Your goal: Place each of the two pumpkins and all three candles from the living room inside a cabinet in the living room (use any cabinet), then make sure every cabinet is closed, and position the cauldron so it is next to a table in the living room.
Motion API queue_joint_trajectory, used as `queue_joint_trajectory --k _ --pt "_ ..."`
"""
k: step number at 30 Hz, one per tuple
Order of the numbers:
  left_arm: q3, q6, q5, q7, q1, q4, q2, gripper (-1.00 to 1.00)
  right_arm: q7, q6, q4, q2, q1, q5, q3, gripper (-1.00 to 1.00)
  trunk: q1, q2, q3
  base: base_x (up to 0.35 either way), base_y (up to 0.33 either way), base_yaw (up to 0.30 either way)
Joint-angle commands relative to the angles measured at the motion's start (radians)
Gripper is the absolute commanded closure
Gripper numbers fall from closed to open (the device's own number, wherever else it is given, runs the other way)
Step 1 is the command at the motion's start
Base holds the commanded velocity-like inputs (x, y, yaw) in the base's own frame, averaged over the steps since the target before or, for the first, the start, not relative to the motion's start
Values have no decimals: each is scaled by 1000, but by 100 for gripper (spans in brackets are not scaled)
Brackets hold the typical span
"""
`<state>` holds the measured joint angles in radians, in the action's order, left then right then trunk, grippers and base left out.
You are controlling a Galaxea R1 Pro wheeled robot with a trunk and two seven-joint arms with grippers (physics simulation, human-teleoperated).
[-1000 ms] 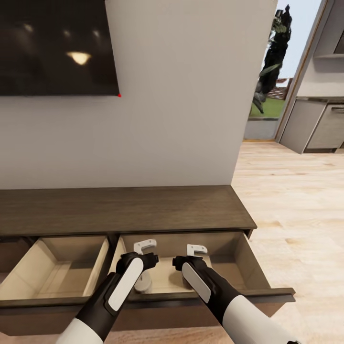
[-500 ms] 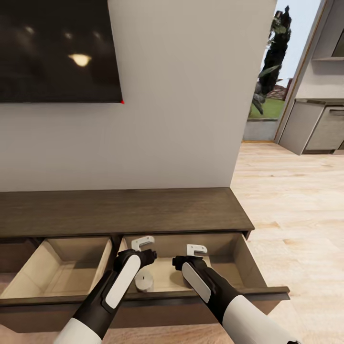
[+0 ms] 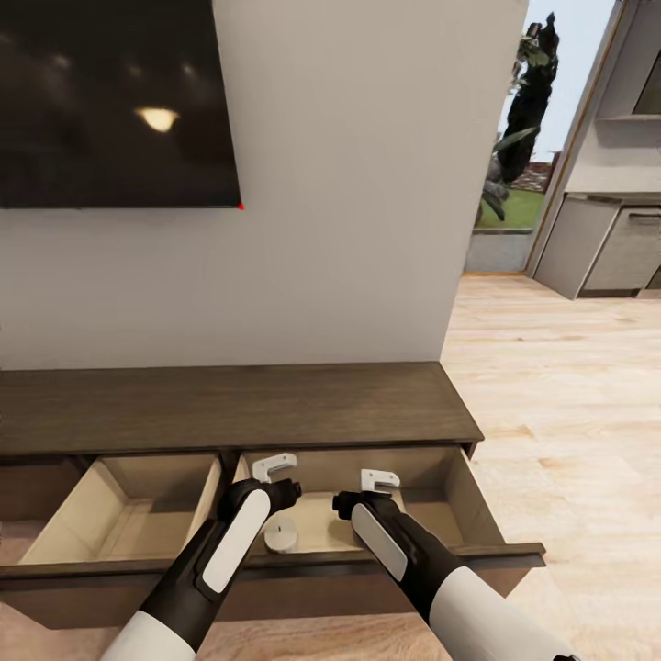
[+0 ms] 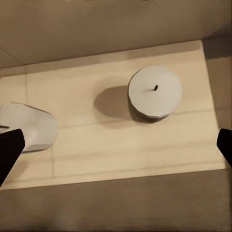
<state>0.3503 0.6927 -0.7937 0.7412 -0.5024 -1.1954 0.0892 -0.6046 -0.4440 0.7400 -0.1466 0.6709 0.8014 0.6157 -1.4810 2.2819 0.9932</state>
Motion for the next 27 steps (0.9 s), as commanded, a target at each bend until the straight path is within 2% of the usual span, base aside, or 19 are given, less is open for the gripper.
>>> queue_joint_trajectory --k 1,13,27 --pt "1 0 -10 10 -1 -1 0 -100 -8 -2 1 1 1 7 3 -100 4 -7 -2 -33 5 0" --pt "3 0 -10 10 -1 -1 0 -100 -1 -2 0 2 1 8 3 -100 50 -91 -40 -29 1 0" --pt "3 1 -9 11 -1 -12 -2 -100 17 -5 2 3 0 7 3 -100 104 -189 -84 -311 55 0"
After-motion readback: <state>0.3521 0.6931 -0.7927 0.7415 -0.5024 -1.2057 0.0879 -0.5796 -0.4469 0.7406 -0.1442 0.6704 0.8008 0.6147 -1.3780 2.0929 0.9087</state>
